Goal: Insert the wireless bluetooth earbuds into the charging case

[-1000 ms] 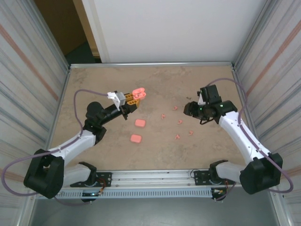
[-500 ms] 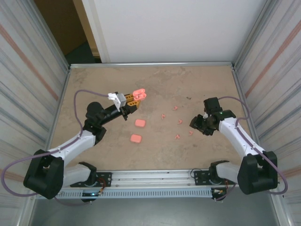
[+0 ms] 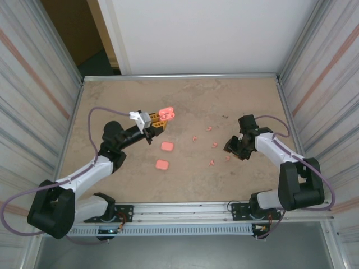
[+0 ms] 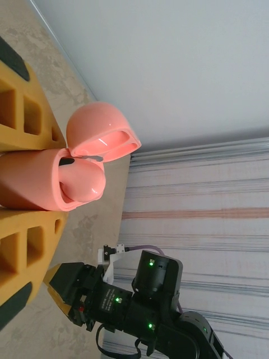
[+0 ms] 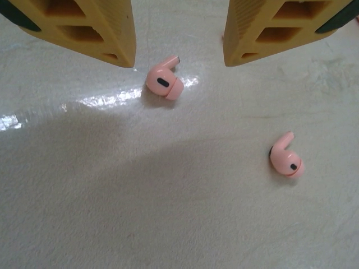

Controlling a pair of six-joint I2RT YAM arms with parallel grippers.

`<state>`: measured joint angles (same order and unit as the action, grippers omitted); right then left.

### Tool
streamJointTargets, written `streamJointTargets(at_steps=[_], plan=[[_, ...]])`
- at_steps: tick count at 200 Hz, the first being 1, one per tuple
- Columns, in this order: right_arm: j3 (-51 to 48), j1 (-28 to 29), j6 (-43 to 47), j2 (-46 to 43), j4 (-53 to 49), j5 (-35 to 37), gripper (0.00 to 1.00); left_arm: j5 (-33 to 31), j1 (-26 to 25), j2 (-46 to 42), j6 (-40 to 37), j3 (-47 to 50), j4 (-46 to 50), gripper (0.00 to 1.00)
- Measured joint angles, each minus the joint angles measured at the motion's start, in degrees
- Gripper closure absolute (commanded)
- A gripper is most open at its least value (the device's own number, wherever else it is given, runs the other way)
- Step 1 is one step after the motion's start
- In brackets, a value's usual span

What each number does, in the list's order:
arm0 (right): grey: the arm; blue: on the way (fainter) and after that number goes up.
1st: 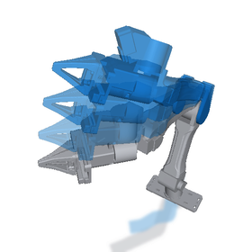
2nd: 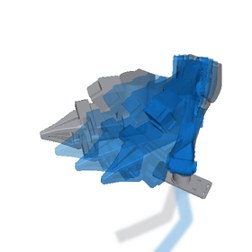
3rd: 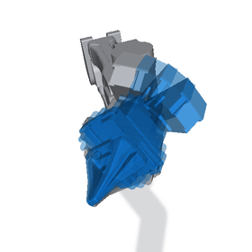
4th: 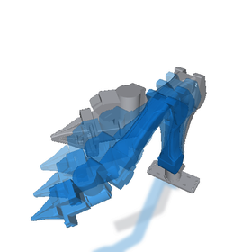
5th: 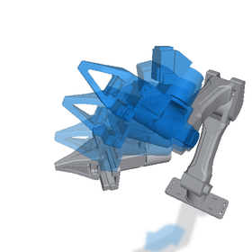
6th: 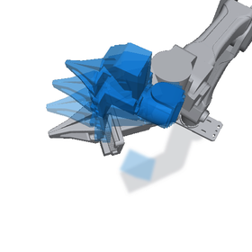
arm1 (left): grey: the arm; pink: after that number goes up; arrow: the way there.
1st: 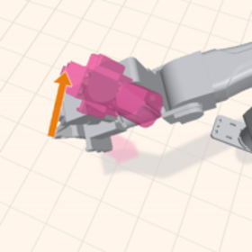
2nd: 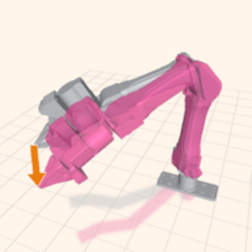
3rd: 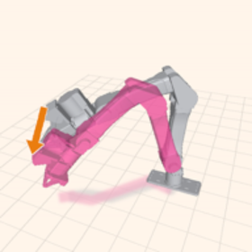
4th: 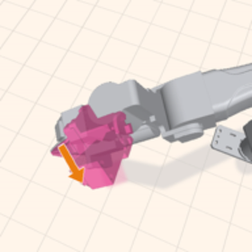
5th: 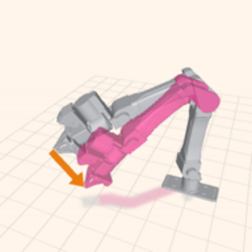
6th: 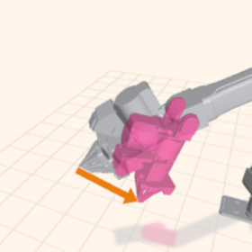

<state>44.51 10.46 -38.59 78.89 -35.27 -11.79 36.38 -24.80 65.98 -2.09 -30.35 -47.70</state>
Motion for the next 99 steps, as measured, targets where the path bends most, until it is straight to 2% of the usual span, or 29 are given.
streamJointTargets(at_steps=[99], plan=[[-0.9,0.0,0.0,3.0,2.3,-0.2,0.60,0.0,-0.5,0.0,-0.8,0.0,1.0,1.00]])
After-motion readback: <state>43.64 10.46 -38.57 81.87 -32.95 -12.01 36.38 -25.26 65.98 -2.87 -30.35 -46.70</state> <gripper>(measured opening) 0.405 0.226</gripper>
